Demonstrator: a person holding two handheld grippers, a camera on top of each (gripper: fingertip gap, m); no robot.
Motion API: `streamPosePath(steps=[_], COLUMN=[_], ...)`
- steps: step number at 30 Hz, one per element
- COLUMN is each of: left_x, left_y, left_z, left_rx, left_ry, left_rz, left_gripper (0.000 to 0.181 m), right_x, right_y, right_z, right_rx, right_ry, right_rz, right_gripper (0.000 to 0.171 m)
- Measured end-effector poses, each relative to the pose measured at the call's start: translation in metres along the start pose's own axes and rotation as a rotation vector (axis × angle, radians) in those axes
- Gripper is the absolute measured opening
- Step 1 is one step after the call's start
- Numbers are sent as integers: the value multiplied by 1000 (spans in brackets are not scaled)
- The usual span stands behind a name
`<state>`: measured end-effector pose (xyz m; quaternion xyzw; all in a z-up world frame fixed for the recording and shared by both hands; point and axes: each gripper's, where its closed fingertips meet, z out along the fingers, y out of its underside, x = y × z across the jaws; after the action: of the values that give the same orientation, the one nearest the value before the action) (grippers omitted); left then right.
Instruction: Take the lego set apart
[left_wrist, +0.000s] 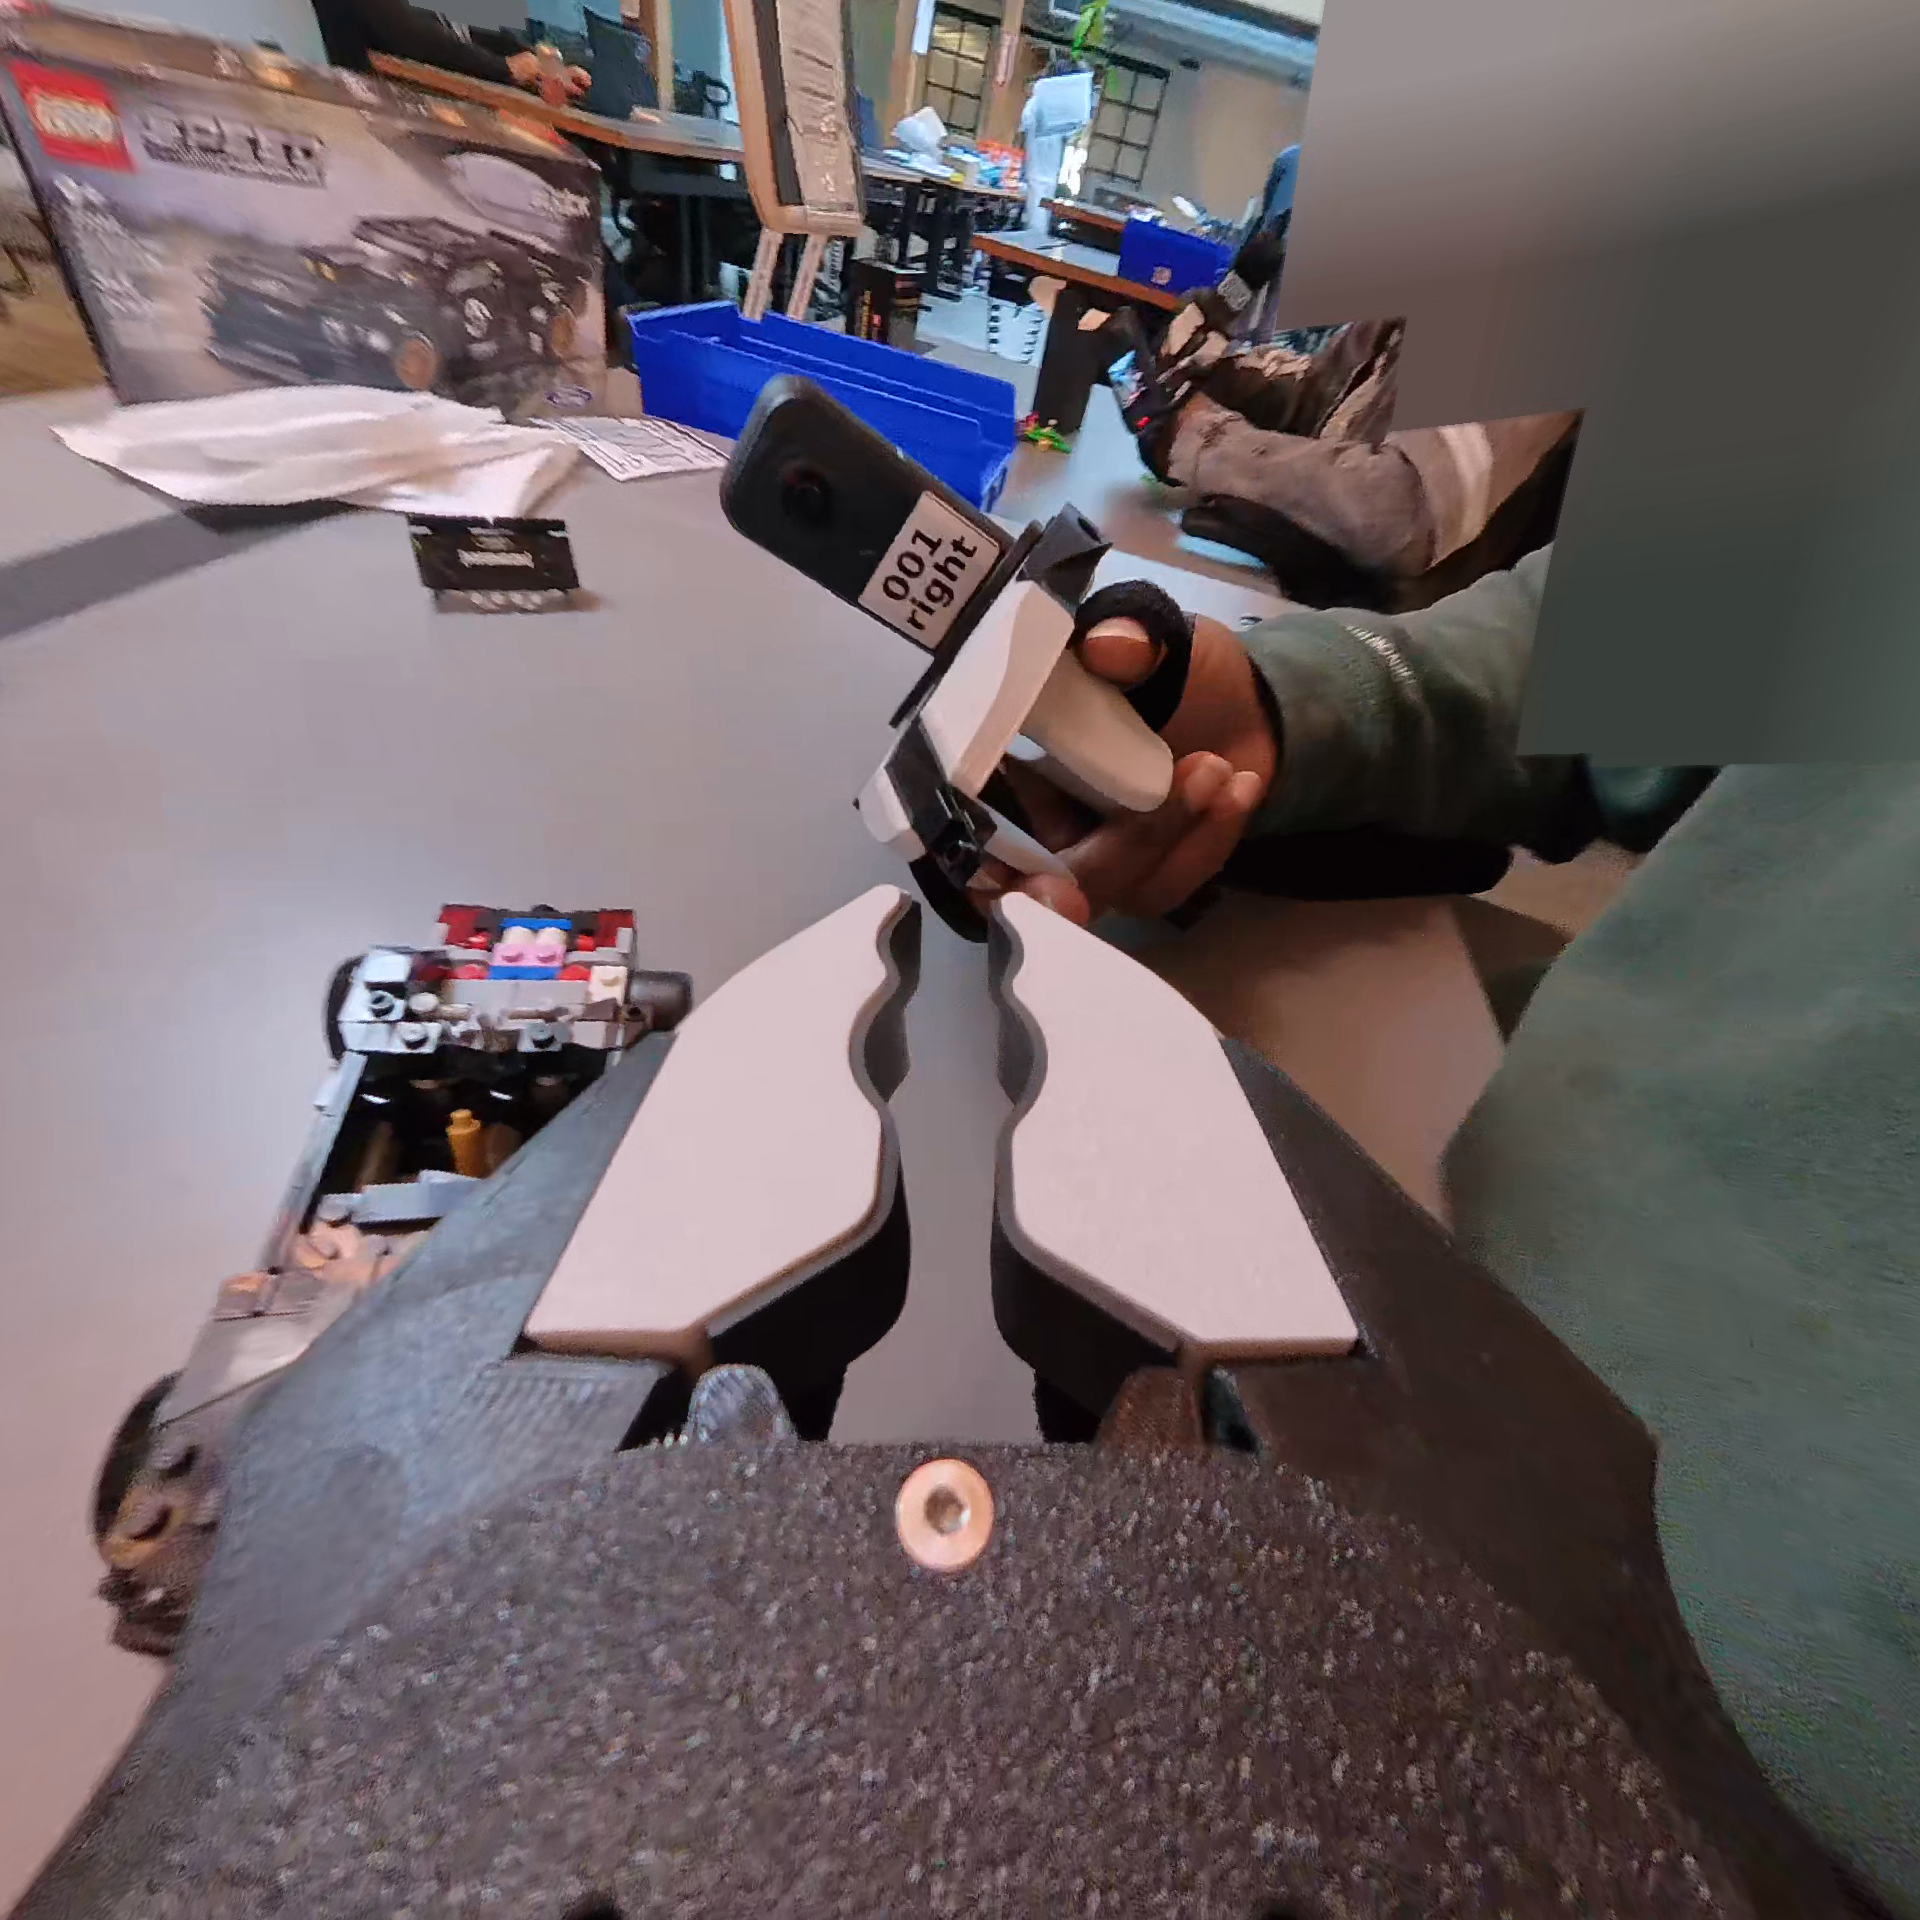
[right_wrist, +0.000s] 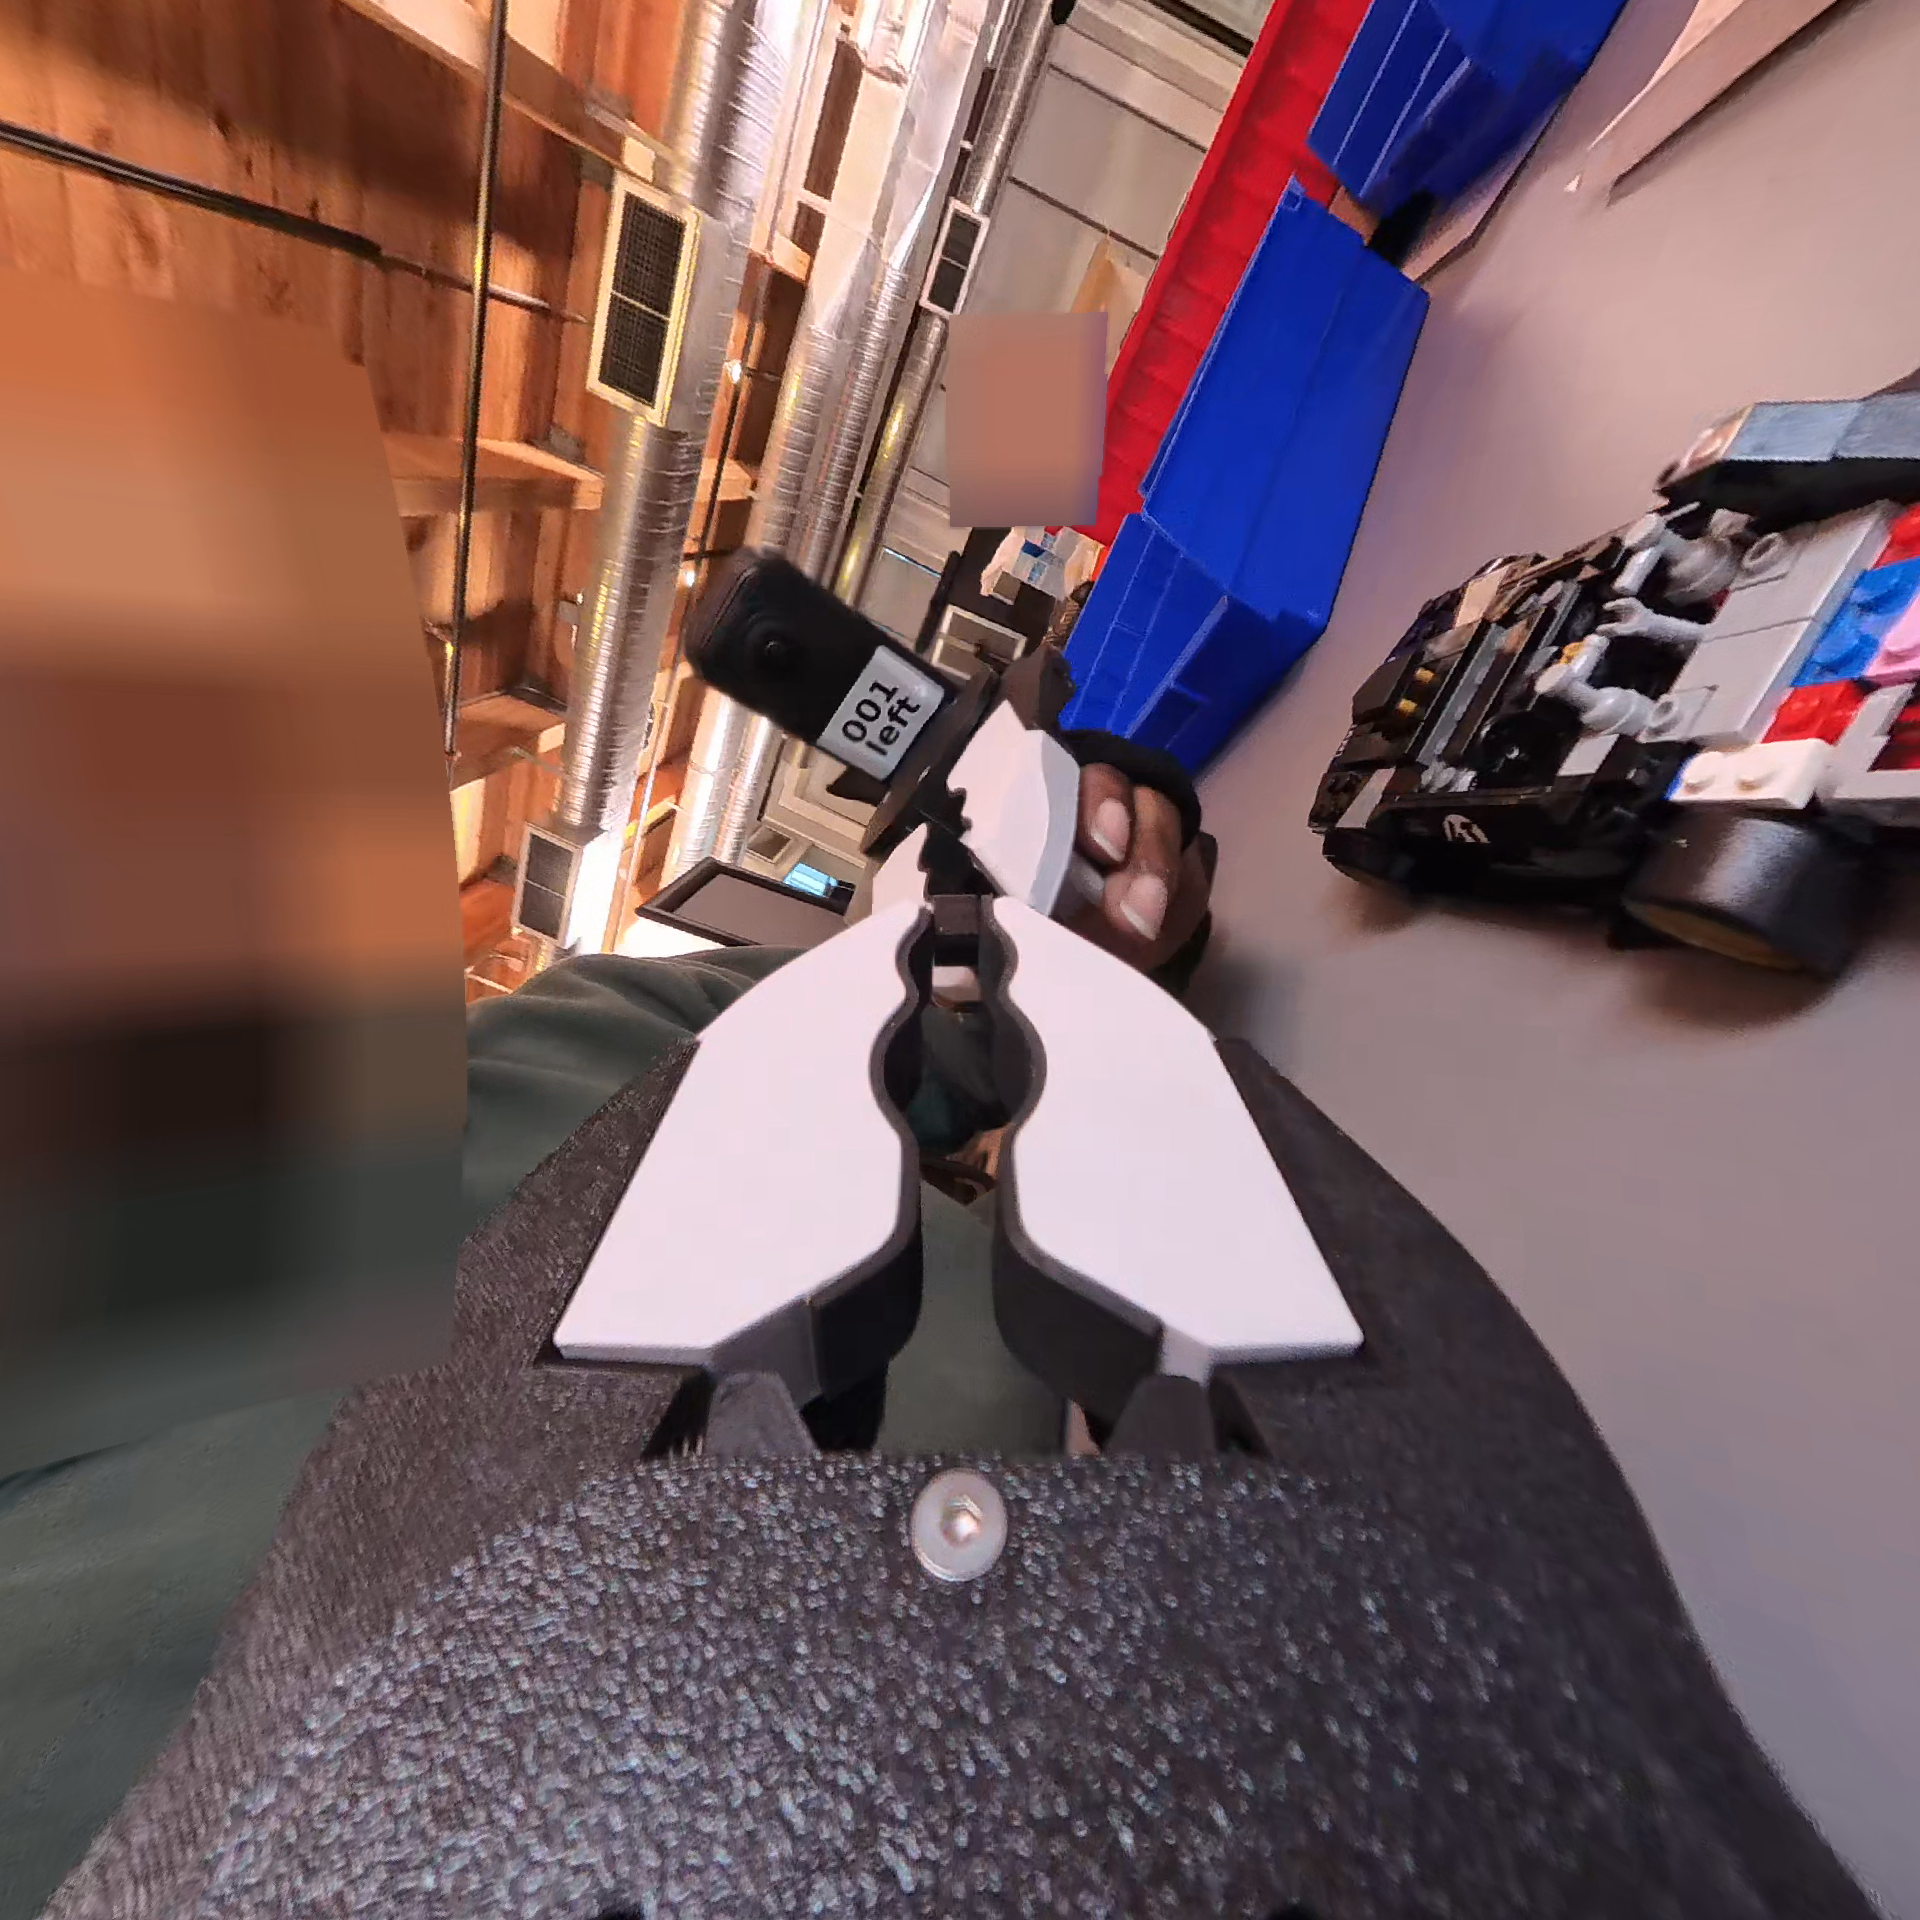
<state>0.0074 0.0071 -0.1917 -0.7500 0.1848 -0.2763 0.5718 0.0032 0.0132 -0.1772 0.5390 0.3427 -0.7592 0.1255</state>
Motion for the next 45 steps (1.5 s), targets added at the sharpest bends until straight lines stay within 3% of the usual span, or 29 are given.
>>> streamPosePath(steps=[7,11,17,23,30,33,36,41,45], left_x=[-5,-7,-12,-13,-9,-5,-1,7,16], left_y=[1,0,2,13,20,10,0,-8,-17], left_z=[0,-1,-3,1,5,3,0,1,4], left_rx=[-37,-32,-9,-56,-94,-37,6,44,102], left_ry=[-114,-85,-11,-4,0,49,51,24,61], left_rz=[161,34,-271,-399,-406,-382,-264,-62,-86], left_gripper=[4,2,2,2,2,2,2,19,17], right_x=[8,10,5,21,30,21,8,-13,-23], right_y=[1,2,-3,10,11,10,5,4,-3], right_z=[2,1,-5,0,0,1,1,5,7], right_rx=[8,-11,-75,-267,-332,-277,-170,-43,55], right_ry=[15,51,242,595,703,642,503,212,32], right_rz=[56,-19,-570,-1309,-1480,-1388,-1148,-681,-404], right_gripper=[8,10,17,21,11,10,9,9,8])
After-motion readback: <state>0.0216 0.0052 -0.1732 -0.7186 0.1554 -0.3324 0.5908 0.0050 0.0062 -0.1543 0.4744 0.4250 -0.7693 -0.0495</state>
